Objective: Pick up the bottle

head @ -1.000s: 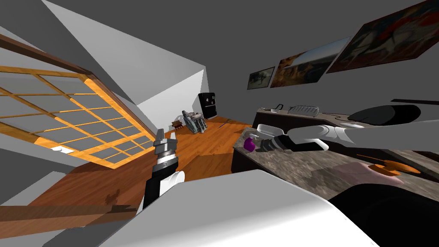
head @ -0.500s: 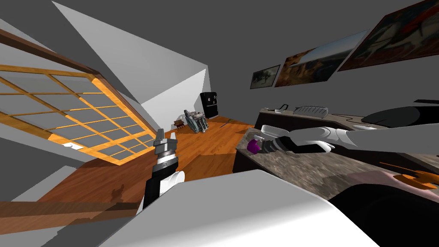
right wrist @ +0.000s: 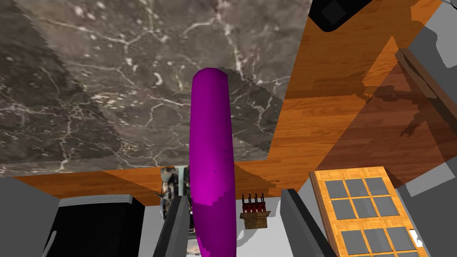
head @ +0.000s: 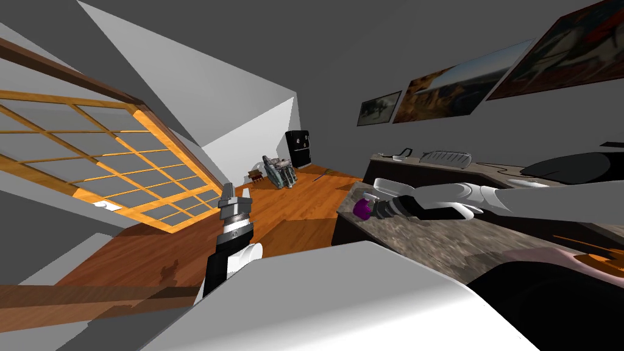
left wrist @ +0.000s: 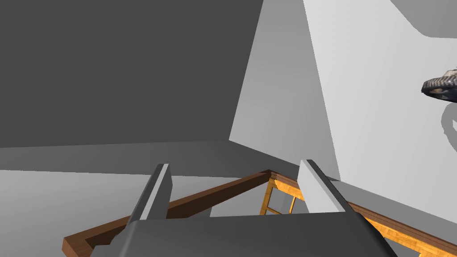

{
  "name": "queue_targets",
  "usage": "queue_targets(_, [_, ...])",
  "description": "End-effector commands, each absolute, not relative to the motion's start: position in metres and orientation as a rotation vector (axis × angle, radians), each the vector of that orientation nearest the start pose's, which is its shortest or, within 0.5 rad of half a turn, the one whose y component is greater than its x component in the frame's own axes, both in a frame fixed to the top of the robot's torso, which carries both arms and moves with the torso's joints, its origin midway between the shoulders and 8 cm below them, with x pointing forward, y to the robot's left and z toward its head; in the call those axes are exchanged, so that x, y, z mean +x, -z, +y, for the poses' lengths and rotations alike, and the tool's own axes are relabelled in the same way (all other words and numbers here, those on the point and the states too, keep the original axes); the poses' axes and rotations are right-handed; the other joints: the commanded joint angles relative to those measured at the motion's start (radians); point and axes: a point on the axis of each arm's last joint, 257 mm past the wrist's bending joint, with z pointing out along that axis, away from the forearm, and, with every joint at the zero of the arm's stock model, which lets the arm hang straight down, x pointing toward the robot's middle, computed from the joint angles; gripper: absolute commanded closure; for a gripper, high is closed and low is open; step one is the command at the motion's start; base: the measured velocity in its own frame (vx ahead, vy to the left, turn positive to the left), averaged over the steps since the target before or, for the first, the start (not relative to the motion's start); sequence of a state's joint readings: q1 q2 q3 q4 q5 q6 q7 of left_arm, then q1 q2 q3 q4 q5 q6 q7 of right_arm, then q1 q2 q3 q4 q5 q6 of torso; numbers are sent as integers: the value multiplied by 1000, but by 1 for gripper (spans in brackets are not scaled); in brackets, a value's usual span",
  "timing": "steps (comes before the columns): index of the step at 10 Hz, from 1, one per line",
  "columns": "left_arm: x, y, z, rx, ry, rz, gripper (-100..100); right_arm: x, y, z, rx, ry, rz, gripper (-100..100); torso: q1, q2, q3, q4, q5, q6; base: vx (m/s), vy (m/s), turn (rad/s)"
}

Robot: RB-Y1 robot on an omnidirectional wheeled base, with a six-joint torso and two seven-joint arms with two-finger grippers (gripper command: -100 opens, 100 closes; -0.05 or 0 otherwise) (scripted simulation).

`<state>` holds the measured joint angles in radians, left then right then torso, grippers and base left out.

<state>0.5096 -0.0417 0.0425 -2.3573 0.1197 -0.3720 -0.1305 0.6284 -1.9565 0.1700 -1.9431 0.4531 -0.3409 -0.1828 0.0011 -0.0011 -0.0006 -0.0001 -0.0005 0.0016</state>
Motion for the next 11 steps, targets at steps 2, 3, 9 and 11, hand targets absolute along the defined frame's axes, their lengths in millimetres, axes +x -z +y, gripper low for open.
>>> queue_targets(2, [342, -31, 311, -751, 1204, 584, 0, 308, 246, -398, -872, -259, 2438, 100, 0, 0, 0, 0, 0, 0, 0, 0, 0])
queue_targets(3, [342, -31, 311, -751, 1204, 584, 0, 308, 246, -398, -873, -261, 2438, 100, 0, 0, 0, 0, 0, 0, 0, 0, 0])
queue_targets(9, [342, -31, 311, -751, 1204, 584, 0, 319, 229, -385, -907, -271, 2432, 100, -2, 2, 1, 1, -1, 1, -16, -22, -46])
queue_targets(11, [342, -31, 311, -751, 1204, 584, 0, 319, 230, -386, -904, -269, 2433, 0, -1, 1, 1, 0, 0, 0, -4, -3, -2])
